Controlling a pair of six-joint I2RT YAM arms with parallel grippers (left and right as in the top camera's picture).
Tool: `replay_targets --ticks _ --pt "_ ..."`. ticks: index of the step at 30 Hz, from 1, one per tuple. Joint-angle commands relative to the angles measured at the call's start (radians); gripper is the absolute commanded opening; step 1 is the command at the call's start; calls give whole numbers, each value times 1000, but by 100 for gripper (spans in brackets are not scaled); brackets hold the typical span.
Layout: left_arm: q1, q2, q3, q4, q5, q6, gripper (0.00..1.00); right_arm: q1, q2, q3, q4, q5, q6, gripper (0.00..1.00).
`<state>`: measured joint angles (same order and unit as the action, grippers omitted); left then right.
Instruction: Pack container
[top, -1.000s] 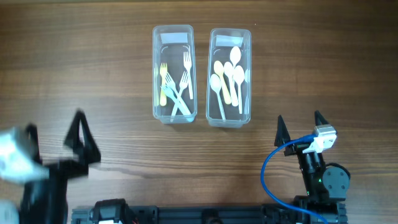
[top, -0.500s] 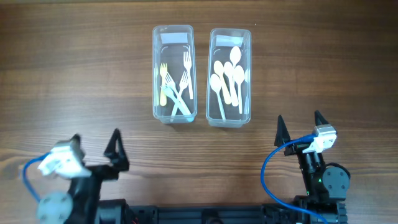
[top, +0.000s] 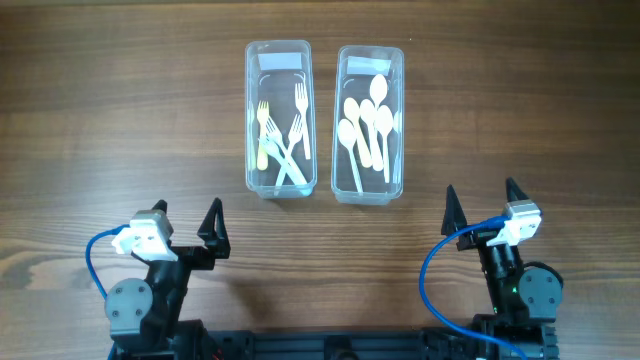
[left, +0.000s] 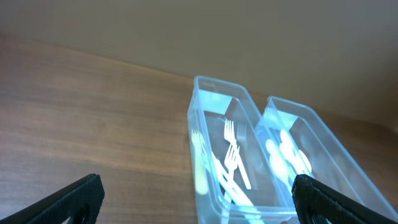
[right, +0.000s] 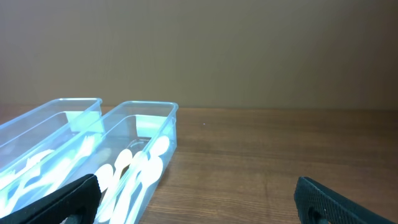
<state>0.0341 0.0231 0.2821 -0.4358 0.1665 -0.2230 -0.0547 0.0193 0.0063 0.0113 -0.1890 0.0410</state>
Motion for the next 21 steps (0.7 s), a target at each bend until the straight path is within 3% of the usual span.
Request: replay_targets --ticks 1,21 --pt "-6 -20 -41 11 16 5 100 6 -3 -1 3 17 12 100" --pt "-6 -20 -214 225 -16 6 100 6 -3 -1 3 17 12 100"
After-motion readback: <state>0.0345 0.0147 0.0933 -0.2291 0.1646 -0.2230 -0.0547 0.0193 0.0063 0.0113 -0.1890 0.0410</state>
